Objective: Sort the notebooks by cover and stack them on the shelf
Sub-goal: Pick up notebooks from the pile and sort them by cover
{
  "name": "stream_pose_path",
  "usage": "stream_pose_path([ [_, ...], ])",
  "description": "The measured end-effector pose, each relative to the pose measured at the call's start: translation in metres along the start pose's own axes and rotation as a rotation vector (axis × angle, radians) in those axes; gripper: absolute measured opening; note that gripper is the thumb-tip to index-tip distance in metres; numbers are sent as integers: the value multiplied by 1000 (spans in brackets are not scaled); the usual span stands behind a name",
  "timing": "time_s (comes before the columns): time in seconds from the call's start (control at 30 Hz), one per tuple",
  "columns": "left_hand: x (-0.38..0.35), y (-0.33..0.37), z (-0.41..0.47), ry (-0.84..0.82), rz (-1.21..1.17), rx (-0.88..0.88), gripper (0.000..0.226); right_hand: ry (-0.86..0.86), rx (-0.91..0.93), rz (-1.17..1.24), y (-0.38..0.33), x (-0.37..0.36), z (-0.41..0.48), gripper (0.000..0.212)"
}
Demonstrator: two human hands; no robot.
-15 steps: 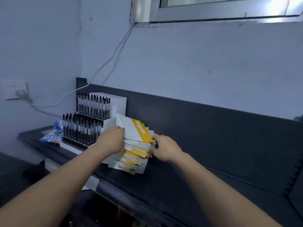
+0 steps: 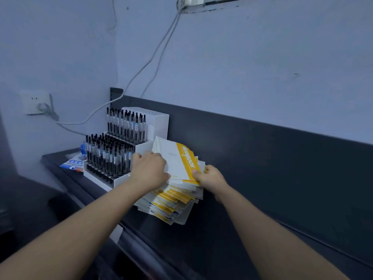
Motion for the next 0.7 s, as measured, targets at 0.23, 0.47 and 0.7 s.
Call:
stream_pose_path([
  [0.23, -2, -8, 0, -41, -561, -26, 25, -65, -257, 241, 27, 3, 4, 47],
  [0.47, -16, -17, 10, -59, -251, 90, 47, -11, -343, 346, 32, 9, 12, 35],
  [0.7, -25, -30, 16, -121, -458, 305, 42, 87, -340, 368, 46, 7, 16, 28],
])
Point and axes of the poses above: each hand's wrist, its own z-axis towards the middle knuckle, its own x-axis out of the back of the hand, y = z × x, the point moved 5 cm from there along z, towards the middle knuckle, and after that the axes turned 7 degrees about -z, right-handed, at the moved point
